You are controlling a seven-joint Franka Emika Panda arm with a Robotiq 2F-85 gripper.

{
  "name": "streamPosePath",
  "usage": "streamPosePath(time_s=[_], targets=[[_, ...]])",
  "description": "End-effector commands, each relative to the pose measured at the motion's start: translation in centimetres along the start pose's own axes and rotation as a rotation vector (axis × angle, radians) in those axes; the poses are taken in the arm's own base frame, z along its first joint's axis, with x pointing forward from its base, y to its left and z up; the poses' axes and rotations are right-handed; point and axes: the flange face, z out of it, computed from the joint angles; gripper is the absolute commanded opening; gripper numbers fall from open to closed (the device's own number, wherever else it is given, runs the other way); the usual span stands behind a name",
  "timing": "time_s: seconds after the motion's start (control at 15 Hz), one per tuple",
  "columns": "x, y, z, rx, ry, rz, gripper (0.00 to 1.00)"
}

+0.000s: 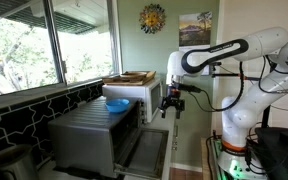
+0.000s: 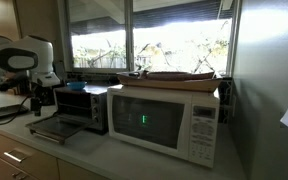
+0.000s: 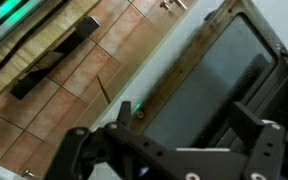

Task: Open the oven door then put the blue bowl in it then close it

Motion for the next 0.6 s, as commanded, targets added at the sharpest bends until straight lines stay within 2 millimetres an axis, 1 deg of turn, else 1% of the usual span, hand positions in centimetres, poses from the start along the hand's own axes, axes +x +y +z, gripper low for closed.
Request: streamPosePath(time_s=[0.0, 0.07, 0.13, 0.2, 0.27, 0.4, 0.53], targets=[[-0.3, -3.0, -3.4, 0.114, 0.072, 0.017, 1.00], [0.0, -4.4, -4.1, 0.143, 0.106, 0.012, 1.00], [0.1, -5.4, -4.8, 0.165, 0.130, 0.012, 1.00], [0.7, -7.0, -5.3, 0.188, 0.152, 0.005, 1.00], [1.0, -7.9, -5.6, 0.200, 0.172, 0.006, 1.00], [2.3, -10.1, -6.0, 0.223, 0.212, 0.005, 1.00], [4.0, -11.7, -6.0, 0.228, 0.240, 0.010, 1.00]])
